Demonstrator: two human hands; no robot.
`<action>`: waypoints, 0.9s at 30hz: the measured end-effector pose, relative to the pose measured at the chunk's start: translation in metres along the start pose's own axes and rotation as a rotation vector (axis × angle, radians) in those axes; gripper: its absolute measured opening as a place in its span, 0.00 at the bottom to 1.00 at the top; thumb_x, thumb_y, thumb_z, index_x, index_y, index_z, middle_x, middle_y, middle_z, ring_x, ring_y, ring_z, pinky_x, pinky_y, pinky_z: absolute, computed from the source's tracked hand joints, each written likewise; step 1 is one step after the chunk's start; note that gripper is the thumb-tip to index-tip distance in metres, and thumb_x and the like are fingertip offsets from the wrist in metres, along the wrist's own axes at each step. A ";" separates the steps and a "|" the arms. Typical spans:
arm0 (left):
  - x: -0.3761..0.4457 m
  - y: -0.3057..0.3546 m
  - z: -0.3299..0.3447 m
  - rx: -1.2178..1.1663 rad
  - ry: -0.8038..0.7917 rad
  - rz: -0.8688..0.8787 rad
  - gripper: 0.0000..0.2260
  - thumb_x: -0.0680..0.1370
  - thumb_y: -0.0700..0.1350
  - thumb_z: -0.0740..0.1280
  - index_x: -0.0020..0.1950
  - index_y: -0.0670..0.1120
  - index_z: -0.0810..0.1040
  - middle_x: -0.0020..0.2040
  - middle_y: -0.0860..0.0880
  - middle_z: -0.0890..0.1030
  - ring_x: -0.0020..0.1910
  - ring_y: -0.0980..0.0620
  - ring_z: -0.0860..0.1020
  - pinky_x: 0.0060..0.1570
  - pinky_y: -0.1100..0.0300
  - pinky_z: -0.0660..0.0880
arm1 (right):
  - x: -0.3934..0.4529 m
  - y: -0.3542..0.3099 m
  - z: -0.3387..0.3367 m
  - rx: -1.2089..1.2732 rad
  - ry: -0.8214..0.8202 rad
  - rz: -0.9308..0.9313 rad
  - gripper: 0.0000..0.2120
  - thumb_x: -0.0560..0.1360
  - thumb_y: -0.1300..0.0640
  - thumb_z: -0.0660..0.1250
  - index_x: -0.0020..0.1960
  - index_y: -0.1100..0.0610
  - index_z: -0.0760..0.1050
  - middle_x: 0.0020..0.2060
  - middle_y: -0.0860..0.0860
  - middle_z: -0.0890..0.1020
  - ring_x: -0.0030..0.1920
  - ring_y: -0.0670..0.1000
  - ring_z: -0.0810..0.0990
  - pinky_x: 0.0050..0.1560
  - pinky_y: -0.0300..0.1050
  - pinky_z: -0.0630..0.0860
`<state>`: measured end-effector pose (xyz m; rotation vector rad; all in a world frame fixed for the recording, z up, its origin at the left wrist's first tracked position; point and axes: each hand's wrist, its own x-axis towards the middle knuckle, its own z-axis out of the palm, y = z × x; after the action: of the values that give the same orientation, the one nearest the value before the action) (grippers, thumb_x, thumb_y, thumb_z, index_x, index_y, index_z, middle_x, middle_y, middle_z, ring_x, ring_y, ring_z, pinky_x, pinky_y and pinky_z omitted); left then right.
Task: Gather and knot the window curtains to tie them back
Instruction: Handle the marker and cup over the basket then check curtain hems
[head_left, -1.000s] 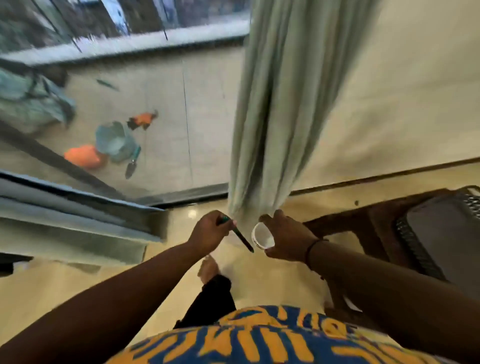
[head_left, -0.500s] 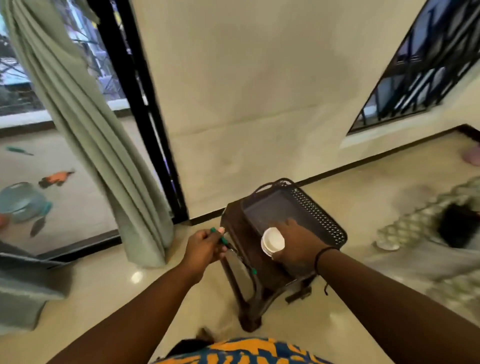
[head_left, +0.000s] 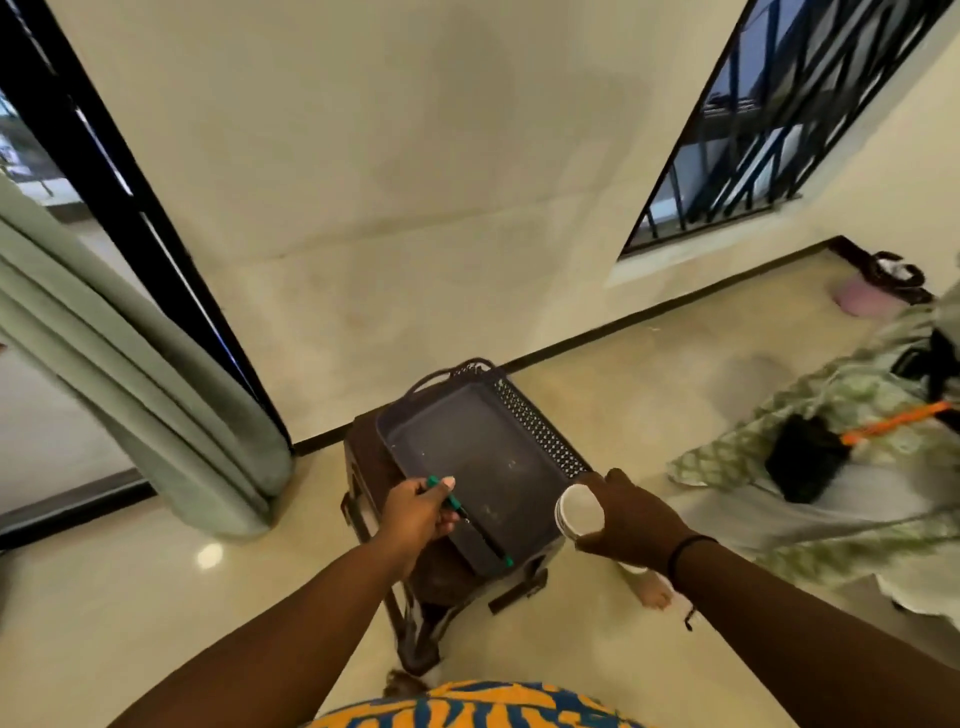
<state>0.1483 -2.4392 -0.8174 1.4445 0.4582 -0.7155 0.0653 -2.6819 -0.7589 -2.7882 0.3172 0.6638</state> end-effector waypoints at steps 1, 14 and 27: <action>0.000 0.002 0.004 0.001 -0.005 -0.009 0.11 0.77 0.45 0.67 0.56 0.40 0.75 0.47 0.38 0.81 0.39 0.47 0.80 0.38 0.58 0.80 | 0.000 0.004 -0.006 -0.007 0.007 -0.016 0.33 0.65 0.44 0.73 0.65 0.49 0.64 0.57 0.53 0.72 0.53 0.56 0.79 0.52 0.44 0.74; 0.028 0.008 0.047 0.061 0.100 -0.028 0.09 0.78 0.38 0.65 0.57 0.39 0.74 0.45 0.42 0.78 0.41 0.49 0.78 0.38 0.60 0.77 | 0.064 0.048 -0.016 -0.122 -0.040 -0.194 0.33 0.67 0.42 0.71 0.67 0.49 0.63 0.58 0.53 0.72 0.54 0.56 0.77 0.51 0.46 0.75; 0.098 -0.008 0.120 0.115 0.444 -0.038 0.05 0.80 0.42 0.63 0.52 0.41 0.74 0.52 0.38 0.79 0.48 0.42 0.80 0.48 0.48 0.80 | 0.161 0.103 0.032 -0.166 -0.058 -0.417 0.33 0.67 0.40 0.69 0.68 0.51 0.64 0.58 0.55 0.73 0.56 0.57 0.74 0.54 0.50 0.72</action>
<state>0.1965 -2.5731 -0.8783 1.7131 0.7979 -0.4519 0.1652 -2.7935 -0.8820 -2.8458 -0.3381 0.6888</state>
